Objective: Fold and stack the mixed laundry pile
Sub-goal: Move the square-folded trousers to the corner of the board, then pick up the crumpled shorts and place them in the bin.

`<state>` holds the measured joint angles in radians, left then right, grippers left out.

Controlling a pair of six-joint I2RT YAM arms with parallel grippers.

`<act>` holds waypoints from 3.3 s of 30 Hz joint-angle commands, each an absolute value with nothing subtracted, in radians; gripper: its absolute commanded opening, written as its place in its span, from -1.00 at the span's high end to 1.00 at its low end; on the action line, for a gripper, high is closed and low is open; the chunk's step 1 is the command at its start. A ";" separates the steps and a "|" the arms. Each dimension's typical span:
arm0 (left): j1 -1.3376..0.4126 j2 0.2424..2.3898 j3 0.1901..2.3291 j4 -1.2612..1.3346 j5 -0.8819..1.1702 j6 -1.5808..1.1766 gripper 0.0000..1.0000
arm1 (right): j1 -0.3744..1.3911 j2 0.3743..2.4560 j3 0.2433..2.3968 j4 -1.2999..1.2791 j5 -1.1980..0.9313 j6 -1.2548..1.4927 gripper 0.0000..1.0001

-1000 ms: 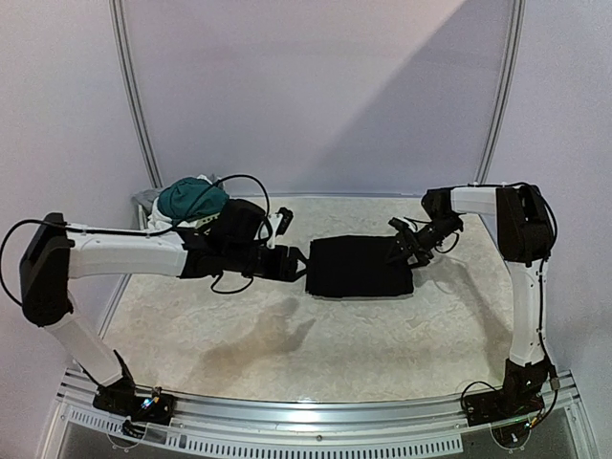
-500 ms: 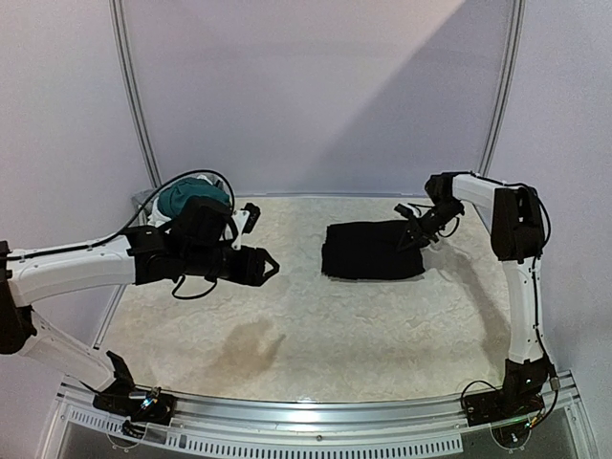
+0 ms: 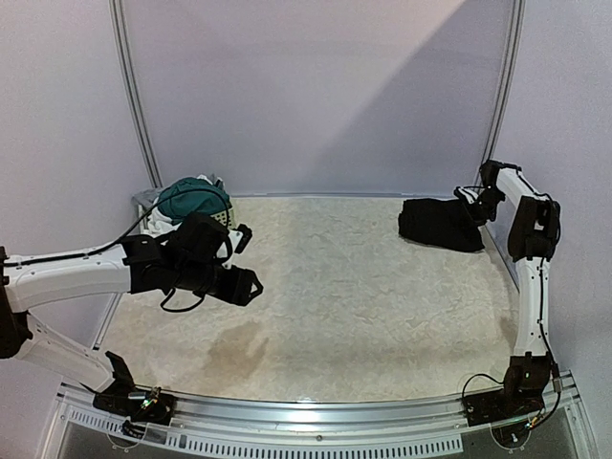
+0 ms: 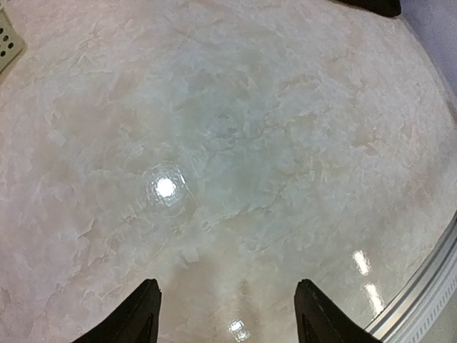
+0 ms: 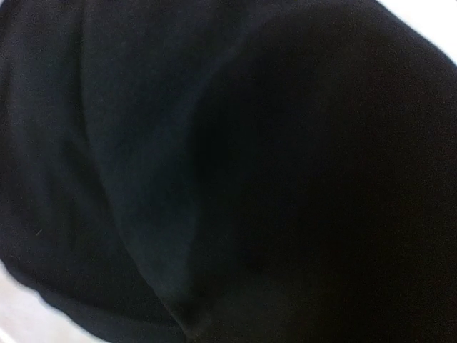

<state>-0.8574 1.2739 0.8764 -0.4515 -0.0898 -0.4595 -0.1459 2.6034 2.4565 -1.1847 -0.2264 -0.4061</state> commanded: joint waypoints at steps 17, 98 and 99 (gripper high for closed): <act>-0.905 1.185 0.850 -0.510 -0.123 -0.478 -0.29 | -0.169 2.674 2.480 -0.884 0.174 -0.466 0.75; -0.288 2.133 1.916 -0.754 -0.431 0.046 -0.13 | -0.129 1.288 0.997 -0.778 -0.796 -0.477 -0.98; -0.285 2.151 1.938 -0.764 -0.433 0.045 -0.11 | -0.129 1.293 0.997 -0.779 -0.795 -0.477 -0.97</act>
<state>-0.3031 2.0861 1.8694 -0.7326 -0.4145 0.0242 -0.1337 1.2770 1.0046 -0.7570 -0.7807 -0.4541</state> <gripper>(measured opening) 0.571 0.989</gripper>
